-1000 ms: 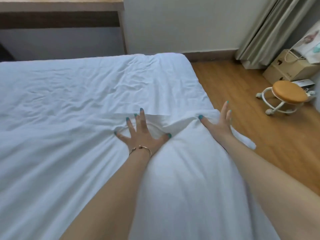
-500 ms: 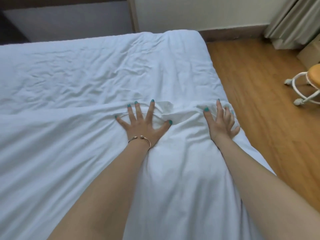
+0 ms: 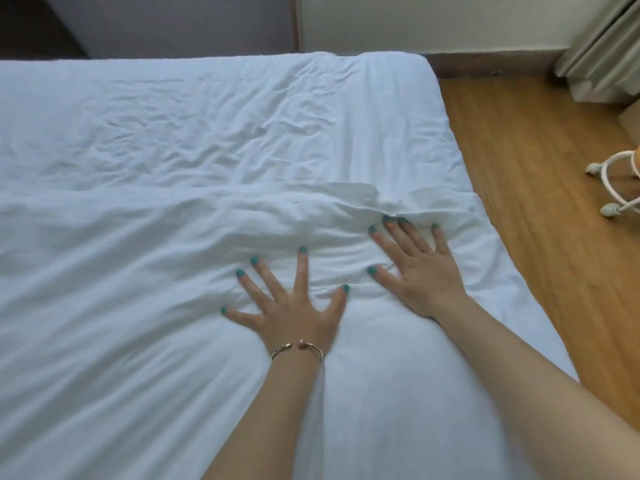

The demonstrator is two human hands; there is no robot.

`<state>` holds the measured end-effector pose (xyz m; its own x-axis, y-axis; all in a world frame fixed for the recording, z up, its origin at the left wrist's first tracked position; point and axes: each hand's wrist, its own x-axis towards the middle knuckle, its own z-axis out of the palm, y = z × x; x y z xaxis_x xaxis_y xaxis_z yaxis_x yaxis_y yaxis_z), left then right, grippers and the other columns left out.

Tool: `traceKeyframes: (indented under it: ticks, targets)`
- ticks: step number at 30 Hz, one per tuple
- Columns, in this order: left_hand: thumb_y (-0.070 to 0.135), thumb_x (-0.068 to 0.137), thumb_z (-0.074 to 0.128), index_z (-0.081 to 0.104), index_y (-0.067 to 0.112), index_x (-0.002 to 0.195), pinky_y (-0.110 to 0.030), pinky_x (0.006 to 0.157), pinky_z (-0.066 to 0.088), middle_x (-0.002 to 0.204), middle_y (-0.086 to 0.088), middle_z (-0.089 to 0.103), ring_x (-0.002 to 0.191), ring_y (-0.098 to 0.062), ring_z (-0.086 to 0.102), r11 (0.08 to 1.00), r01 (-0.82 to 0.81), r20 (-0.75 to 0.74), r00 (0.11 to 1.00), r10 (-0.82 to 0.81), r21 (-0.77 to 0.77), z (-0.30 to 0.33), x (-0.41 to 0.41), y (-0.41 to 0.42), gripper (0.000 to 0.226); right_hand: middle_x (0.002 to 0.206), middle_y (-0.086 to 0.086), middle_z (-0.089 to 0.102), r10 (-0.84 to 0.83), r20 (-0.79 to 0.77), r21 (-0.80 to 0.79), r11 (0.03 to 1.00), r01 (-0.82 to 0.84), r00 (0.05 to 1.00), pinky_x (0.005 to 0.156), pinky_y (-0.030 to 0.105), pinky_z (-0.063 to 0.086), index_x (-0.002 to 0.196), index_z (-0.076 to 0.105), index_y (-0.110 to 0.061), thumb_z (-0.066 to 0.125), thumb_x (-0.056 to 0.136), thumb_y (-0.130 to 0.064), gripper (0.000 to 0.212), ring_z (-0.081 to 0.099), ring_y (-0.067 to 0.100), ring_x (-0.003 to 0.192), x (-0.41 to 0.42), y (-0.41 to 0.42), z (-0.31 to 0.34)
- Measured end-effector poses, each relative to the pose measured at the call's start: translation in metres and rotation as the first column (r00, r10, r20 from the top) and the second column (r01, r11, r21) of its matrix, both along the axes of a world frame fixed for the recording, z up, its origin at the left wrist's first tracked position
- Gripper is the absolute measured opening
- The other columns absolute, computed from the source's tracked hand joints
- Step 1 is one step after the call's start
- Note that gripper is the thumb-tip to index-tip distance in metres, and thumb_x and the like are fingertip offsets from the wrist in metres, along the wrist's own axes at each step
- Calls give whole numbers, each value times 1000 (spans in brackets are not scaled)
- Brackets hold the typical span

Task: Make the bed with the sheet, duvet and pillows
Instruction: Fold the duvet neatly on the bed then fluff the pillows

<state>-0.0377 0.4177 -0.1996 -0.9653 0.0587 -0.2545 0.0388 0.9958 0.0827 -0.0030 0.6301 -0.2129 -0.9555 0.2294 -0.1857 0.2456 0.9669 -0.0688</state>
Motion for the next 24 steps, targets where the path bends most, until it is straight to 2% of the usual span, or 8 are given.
traceKeyframes:
  ticks: [3,5,10,12,16,18,21,24]
  targets:
    - [91,70,9,-15,54,144,-78,98,-8,158,-18,-19,141,-42,-25,1000,4,-67,998,-3,21,-11,-2,-2,86,160,-14,-18,-252,-133,55,964,261,958,111,59,-16,147,-10,-53,12,92,-72,62,-16,16,148,-2,-5,-6]
    - [90,71,10,-12,52,146,-79,98,-6,157,-19,-19,142,-42,-24,999,2,-102,995,1,33,-15,-2,-2,87,159,-12,-23,-363,-112,14,930,367,925,110,66,-8,145,-17,-54,10,94,-69,60,-19,20,148,-1,-5,-8]
    - [89,73,8,-26,51,141,-77,99,-11,152,-18,-34,139,-39,-33,999,22,0,1000,-22,39,-11,-10,-2,85,155,-12,-35,-355,52,-16,934,356,933,109,70,-5,140,-28,-54,0,94,-65,55,-29,21,144,-17,-1,-18]
    - [83,79,7,-24,51,142,-74,102,-11,153,-15,-33,139,-36,-33,989,143,61,987,-146,47,1,1,-11,77,154,-10,-36,-373,75,7,928,374,925,108,71,-7,139,-30,-53,-3,95,-62,53,-30,23,144,-21,-2,-18]
    - [82,80,4,-22,50,143,-66,106,-17,155,-13,-29,142,-30,-30,933,357,188,914,-361,53,31,78,-53,76,158,-6,-29,-418,149,89,908,409,896,109,70,-9,146,-23,-47,0,99,-53,53,-23,28,146,-22,-18,9]
    - [87,75,12,-8,50,148,-67,108,-11,158,-19,-15,146,-31,-18,923,377,138,913,-385,80,38,131,-75,84,161,-6,-20,-436,182,28,898,439,881,113,64,-5,152,-12,-40,7,101,-49,55,-15,29,148,-4,-38,31]
    - [83,75,32,29,42,148,-71,108,8,157,-21,19,146,-36,15,926,358,48,930,-365,121,43,201,-103,83,163,-6,5,-207,94,-226,948,223,974,118,53,5,154,16,-35,19,98,-54,59,6,24,149,73,-96,58]
    - [79,72,43,39,40,143,-73,106,10,156,-18,25,144,-36,25,919,364,40,927,-374,155,43,242,-129,81,162,-8,15,63,106,-170,985,-44,992,117,50,12,151,20,-43,23,94,-60,60,18,23,148,194,-144,54]
